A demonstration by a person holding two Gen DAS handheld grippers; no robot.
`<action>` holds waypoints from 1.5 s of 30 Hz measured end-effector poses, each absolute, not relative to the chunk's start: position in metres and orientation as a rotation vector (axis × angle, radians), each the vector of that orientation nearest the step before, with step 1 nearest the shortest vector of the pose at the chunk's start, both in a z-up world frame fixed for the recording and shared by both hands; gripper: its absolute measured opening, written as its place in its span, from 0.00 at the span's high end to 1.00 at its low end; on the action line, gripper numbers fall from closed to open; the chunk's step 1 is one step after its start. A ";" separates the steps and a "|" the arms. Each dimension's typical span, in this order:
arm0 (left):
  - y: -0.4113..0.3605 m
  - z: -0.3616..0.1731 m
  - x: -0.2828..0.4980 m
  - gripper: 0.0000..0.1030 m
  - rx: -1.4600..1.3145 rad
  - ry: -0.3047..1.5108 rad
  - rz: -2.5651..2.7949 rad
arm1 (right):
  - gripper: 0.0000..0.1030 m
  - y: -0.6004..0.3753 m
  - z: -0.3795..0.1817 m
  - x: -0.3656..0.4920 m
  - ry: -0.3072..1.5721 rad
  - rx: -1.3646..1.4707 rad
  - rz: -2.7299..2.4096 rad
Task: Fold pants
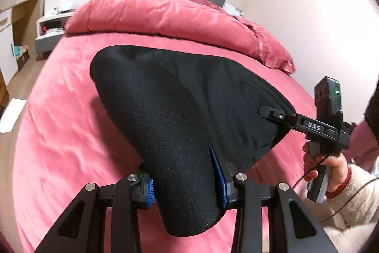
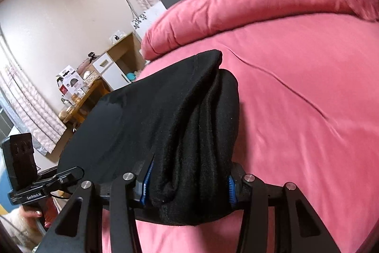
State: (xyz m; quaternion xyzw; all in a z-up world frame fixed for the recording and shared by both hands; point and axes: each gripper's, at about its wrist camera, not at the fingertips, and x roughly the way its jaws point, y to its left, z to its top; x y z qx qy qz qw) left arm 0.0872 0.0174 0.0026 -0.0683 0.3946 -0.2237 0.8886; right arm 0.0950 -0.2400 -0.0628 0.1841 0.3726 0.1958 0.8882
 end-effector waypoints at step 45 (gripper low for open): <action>-0.009 -0.043 0.127 0.44 0.043 0.724 -0.167 | 0.82 -0.200 -0.075 0.121 0.730 0.042 0.236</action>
